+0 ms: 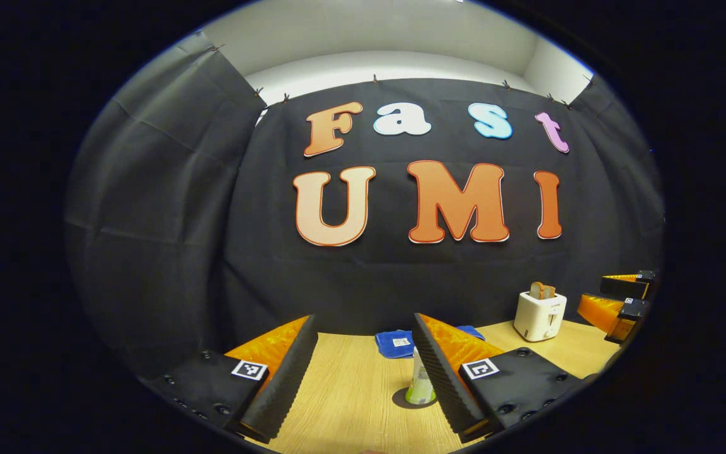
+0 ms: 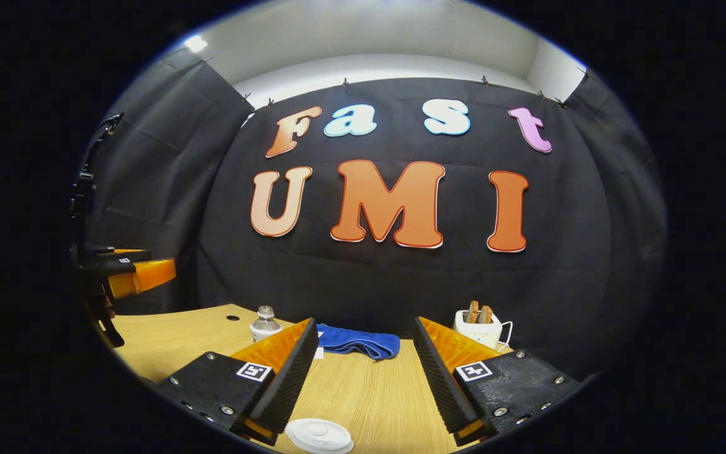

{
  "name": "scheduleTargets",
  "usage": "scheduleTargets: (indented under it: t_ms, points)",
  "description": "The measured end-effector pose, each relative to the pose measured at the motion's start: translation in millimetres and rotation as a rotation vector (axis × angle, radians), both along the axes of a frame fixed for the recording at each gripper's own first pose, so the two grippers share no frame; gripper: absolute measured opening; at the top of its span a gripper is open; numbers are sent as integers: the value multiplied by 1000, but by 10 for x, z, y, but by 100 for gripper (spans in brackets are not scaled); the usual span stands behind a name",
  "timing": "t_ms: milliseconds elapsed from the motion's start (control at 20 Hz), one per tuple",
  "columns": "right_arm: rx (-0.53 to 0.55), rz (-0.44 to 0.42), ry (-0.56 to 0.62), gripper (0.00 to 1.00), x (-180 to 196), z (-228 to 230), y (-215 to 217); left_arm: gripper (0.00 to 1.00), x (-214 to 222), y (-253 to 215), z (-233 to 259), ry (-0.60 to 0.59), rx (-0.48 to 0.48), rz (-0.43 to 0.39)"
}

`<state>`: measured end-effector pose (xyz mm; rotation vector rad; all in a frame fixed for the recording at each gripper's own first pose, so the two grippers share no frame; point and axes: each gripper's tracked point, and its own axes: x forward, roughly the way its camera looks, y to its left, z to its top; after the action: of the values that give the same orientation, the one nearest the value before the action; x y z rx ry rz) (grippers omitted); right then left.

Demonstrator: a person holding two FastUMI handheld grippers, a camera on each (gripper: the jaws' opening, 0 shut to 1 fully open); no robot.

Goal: Open the teacup lid with one hand, grasp the water bottle and pour water into the teacup with the other hand; after pouring, place the water bottle on the coaster and then close the teacup lid.

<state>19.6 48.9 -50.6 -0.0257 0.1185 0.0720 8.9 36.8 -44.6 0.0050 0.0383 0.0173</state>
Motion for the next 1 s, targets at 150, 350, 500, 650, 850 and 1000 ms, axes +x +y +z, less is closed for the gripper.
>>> scheduleTargets:
  t_ms: [150,350,500,650,850,1000]
  points:
    - [-4,-5,-30,91,22,113,-11,96,-13,86,118,-25,4,17]
    - [-5,-7,-34,91,40,145,-28,96,-27,92,203,-41,-7,19]
    - [-28,-11,-34,90,48,116,-27,96,-26,120,239,-53,-4,25]
    - [-39,13,-35,91,37,110,66,96,-35,97,229,-48,-9,24]
    - [-27,26,-44,91,39,120,105,95,-53,68,179,-37,-31,18]
    - [-6,46,-22,92,11,39,186,95,-56,18,155,-30,-15,8]
